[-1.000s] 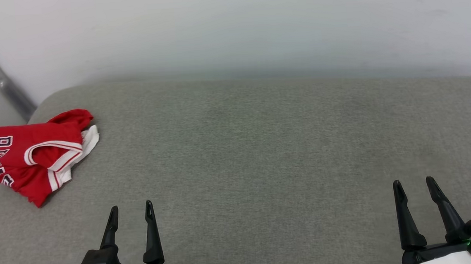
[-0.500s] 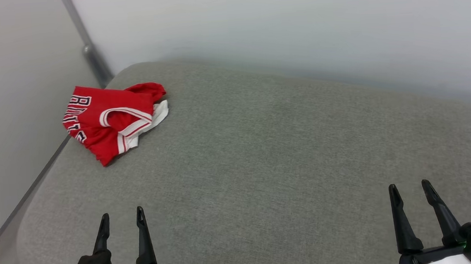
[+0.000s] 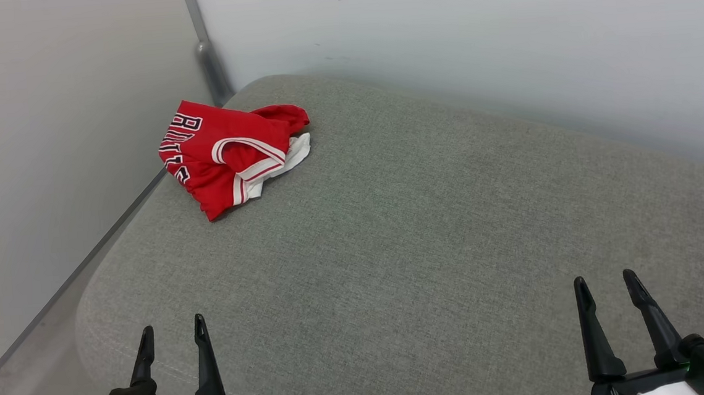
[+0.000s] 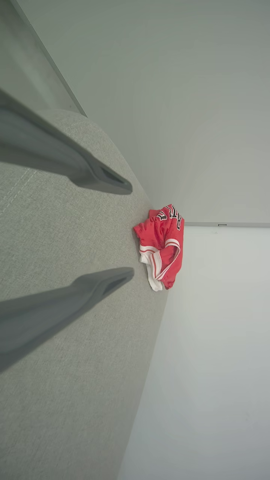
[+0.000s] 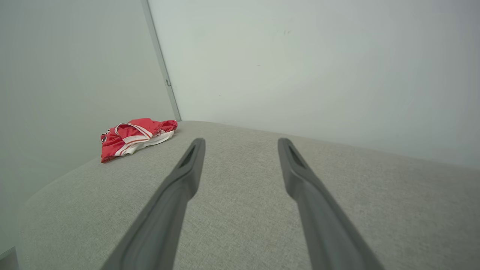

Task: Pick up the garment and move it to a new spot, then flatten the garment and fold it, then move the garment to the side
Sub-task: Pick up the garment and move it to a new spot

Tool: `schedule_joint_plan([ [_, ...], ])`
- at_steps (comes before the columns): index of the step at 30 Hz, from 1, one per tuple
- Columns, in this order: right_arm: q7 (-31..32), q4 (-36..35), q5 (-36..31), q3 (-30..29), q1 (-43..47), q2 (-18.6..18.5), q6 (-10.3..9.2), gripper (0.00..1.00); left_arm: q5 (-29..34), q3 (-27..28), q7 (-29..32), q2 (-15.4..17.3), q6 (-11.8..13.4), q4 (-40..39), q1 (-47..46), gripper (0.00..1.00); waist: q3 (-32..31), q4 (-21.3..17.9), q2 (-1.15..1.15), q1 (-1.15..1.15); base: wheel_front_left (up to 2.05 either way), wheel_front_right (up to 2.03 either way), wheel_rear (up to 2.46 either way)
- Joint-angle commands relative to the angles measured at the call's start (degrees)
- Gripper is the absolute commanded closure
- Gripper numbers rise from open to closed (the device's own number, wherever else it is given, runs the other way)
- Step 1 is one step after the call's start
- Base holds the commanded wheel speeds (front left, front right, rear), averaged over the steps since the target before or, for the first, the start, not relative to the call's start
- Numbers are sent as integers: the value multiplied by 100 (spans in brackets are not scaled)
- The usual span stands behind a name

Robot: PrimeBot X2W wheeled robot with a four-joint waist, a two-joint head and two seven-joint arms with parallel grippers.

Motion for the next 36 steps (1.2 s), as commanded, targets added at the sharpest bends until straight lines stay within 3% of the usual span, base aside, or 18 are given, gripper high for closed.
schedule_joint_plan([
  [1,-14,-11,-18,23,35,1,-2,0,-14,37,-16,-3,1,18,42,0,8,-6,0,0,0,0,0],
  [5,-14,-18,-61,36,-19,1,-2,0,-61,206,-16,-3,-133,91,-187,0,101,-101,0,0,0,0,0],
  [14,-14,-173,-420,-126,-333,1,-2,0,47,941,-16,313,-788,416,-1675,0,784,-418,0,0,0,0,0],
  [25,-14,-644,-918,-409,-845,0,-2,0,-156,1817,-16,1267,-1230,1225,-4071,0,2053,-937,0,0,0,0,0],
  [30,-14,-859,-1057,-522,-1000,0,-2,0,-209,1814,-16,1696,-1339,1713,-4767,0,2474,-1020,0,0,0,0,0],
  [36,-14,-1162,-1256,-567,-1201,0,-2,0,-467,1439,182,2348,-1411,2795,-5551,0,2920,-1101,0,0,0,0,0],
])
